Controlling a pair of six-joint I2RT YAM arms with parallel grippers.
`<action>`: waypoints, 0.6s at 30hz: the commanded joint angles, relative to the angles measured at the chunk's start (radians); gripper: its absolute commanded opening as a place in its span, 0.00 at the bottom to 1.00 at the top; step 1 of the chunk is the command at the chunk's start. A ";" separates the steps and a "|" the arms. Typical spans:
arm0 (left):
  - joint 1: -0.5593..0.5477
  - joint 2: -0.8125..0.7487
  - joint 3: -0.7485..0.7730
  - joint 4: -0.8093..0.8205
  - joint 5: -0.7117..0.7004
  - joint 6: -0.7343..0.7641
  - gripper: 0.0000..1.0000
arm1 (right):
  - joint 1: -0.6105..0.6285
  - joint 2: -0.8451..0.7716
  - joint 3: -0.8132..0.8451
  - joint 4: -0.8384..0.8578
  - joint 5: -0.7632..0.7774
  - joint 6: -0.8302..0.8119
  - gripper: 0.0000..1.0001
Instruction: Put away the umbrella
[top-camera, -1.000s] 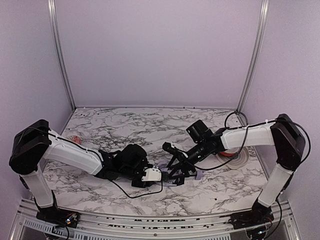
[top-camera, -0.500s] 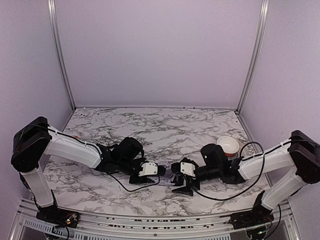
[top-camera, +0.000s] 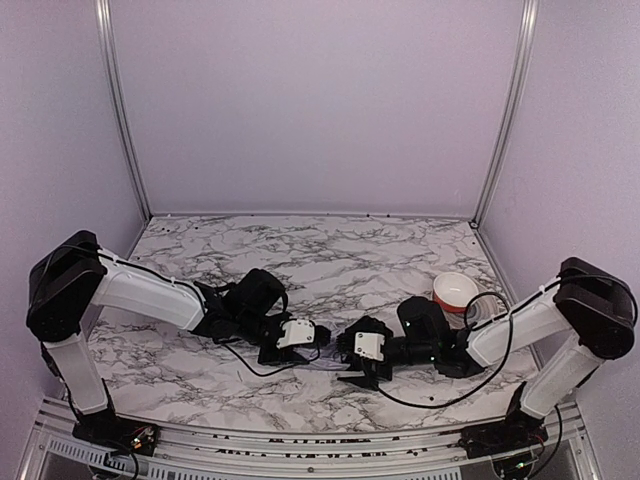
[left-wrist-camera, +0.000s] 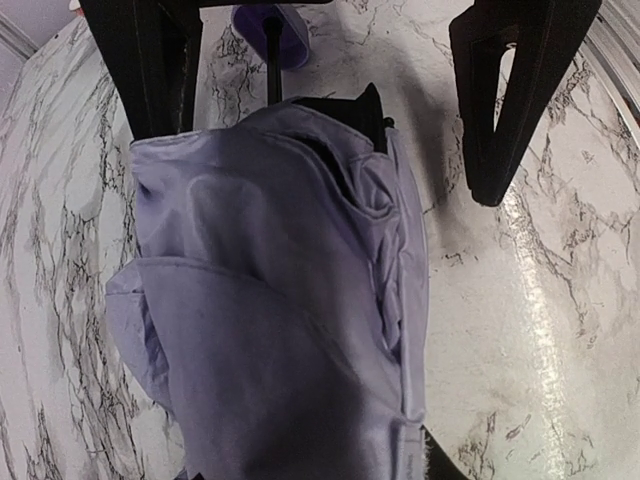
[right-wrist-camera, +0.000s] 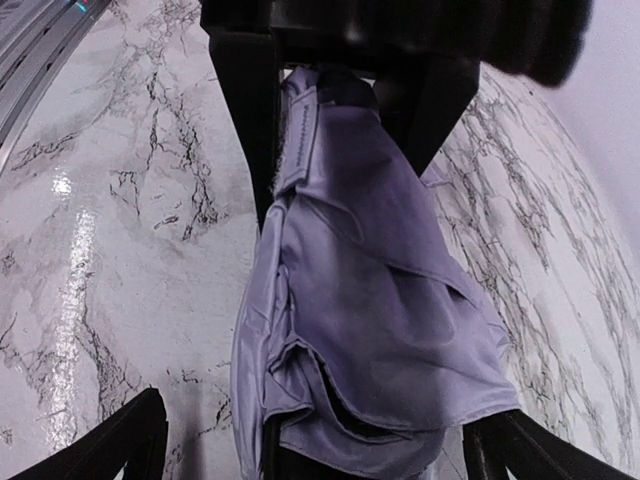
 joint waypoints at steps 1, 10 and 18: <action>-0.005 0.064 -0.022 -0.205 0.071 0.001 0.17 | 0.000 -0.136 -0.019 0.063 0.029 -0.029 1.00; 0.000 0.088 0.009 -0.244 0.093 0.001 0.16 | 0.000 -0.079 -0.002 0.128 -0.055 -0.012 1.00; 0.007 0.089 0.018 -0.255 0.109 0.001 0.16 | 0.000 0.080 0.059 0.070 -0.107 -0.086 0.97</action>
